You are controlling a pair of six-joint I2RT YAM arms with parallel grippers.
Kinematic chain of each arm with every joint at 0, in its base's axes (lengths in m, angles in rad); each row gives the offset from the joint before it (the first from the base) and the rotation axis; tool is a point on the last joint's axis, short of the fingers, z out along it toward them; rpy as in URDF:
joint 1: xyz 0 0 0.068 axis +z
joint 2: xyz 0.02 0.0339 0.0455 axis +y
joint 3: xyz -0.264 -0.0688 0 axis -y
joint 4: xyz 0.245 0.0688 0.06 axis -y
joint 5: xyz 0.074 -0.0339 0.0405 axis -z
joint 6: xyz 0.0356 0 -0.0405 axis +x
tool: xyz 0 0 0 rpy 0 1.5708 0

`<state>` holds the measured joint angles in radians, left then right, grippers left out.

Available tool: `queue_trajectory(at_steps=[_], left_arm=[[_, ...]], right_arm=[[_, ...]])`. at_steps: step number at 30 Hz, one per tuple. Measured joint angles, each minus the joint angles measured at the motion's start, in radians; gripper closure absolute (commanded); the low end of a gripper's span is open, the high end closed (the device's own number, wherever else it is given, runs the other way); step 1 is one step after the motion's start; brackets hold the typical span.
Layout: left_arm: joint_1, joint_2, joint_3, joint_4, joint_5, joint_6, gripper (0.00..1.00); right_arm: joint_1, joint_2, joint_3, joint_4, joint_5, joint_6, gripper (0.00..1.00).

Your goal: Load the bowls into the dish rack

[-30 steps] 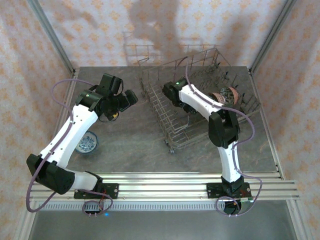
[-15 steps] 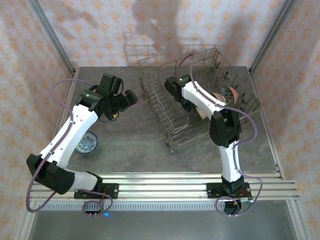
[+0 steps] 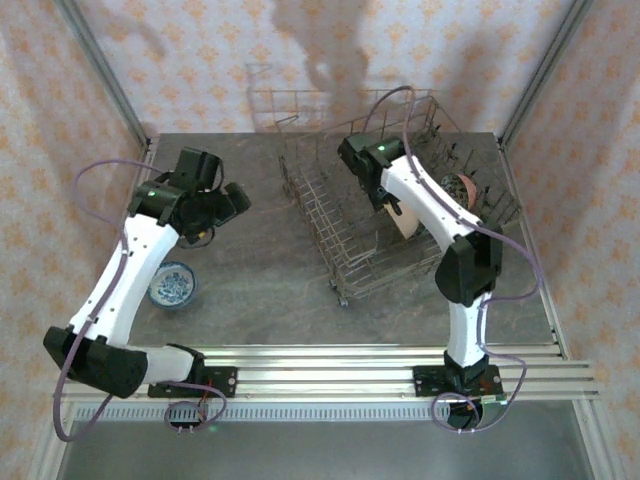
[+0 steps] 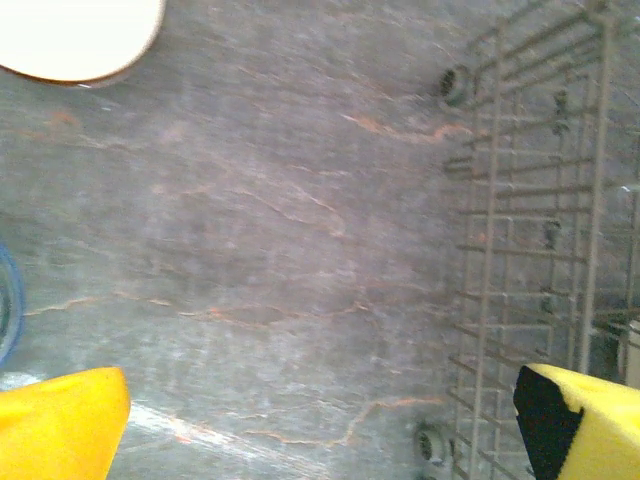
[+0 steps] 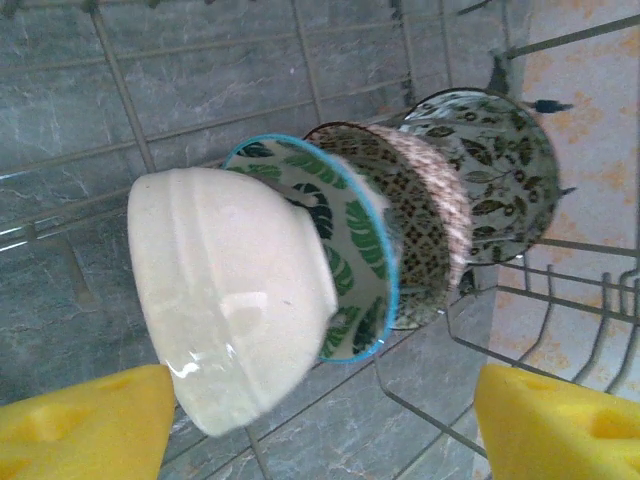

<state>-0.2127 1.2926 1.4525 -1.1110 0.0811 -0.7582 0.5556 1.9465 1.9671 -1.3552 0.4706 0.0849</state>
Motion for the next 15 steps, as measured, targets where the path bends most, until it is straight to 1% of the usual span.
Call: queue_trajectory(at_steps=[5, 11, 13, 15], left_arm=[[0.127, -0.053, -0.015, -0.058, -0.011, 0.051, 0.01], [0.302, -0.091, -0.146, -0.136, -0.012, 0.125, 0.01], [0.341, -0.091, -0.192, -0.16, -0.015, 0.147, 0.01], [0.36, -0.091, -0.231, -0.173, -0.023, 0.161, 0.01]], right_arm=[[0.007, -0.09, -0.032, 0.019, -0.002, 0.004, 0.18], [0.029, -0.15, -0.12, 0.067, -0.035, 0.003, 0.18], [0.036, -0.164, -0.15, 0.09, -0.053, 0.0, 0.18], [0.041, -0.179, -0.177, 0.107, -0.072, -0.005, 0.18]])
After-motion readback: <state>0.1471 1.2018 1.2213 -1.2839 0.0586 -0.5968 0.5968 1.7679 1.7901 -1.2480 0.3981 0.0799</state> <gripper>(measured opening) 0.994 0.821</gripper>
